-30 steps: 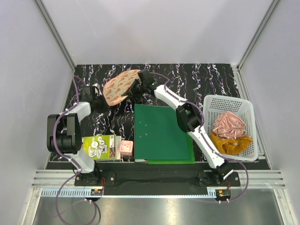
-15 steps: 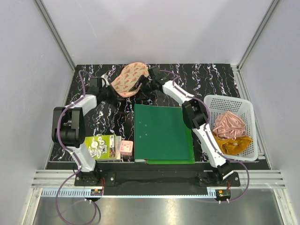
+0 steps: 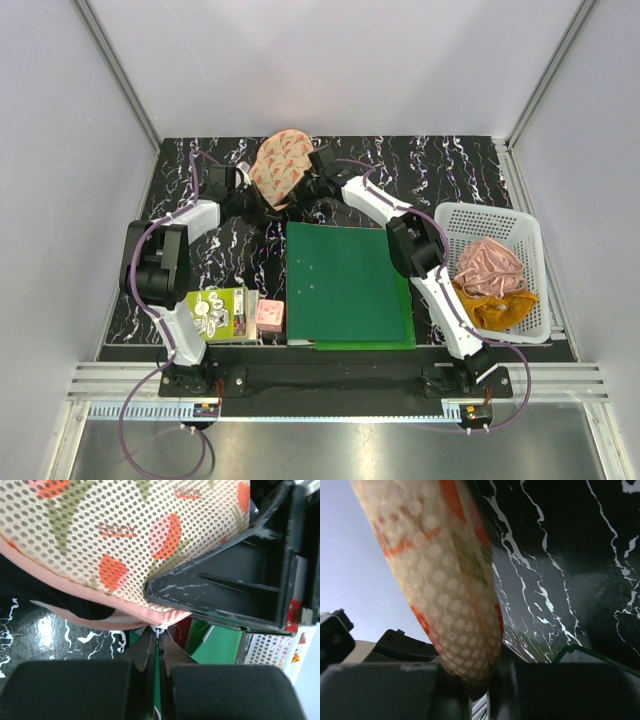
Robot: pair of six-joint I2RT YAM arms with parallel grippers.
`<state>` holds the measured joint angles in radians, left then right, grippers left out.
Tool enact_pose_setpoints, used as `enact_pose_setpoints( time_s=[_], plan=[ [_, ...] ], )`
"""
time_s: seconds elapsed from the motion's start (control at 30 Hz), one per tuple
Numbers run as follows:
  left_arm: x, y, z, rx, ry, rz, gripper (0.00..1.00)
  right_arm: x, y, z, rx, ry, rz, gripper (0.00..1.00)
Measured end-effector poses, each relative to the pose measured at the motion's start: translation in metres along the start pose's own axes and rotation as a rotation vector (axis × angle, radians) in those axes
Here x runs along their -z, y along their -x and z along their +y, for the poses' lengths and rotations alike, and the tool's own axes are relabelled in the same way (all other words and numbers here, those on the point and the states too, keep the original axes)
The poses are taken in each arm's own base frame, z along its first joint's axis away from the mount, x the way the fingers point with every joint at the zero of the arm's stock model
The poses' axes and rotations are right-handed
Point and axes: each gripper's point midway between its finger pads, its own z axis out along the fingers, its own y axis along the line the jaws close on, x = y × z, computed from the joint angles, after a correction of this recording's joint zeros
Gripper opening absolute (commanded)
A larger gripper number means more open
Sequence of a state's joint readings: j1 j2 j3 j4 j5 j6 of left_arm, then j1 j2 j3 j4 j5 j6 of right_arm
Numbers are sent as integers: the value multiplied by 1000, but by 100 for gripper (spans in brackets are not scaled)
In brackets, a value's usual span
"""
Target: Place the bra in the laundry bag and zip it closed
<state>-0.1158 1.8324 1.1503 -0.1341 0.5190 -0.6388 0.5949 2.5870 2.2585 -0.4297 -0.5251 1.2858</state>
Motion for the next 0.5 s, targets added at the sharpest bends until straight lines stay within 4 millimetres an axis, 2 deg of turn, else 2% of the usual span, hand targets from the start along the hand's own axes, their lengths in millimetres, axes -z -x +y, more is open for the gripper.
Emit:
enact_pose_setpoints(
  time_s=[0.17, 0.37, 0.43, 0.5],
  plan=[
    [6, 3, 16, 8, 43, 6, 0, 0, -2, -1, -26, 7, 22, 1],
    [40, 38, 76, 85, 150, -67, 0, 8, -3, 8, -3, 61, 104, 0],
    [46, 42, 83, 77, 163, -71, 0, 4, -6, 13, 24, 90, 136, 2],
    [48, 41, 85, 68, 174, -67, 0, -3, -7, 14, 39, 109, 167, 11]
  ],
)
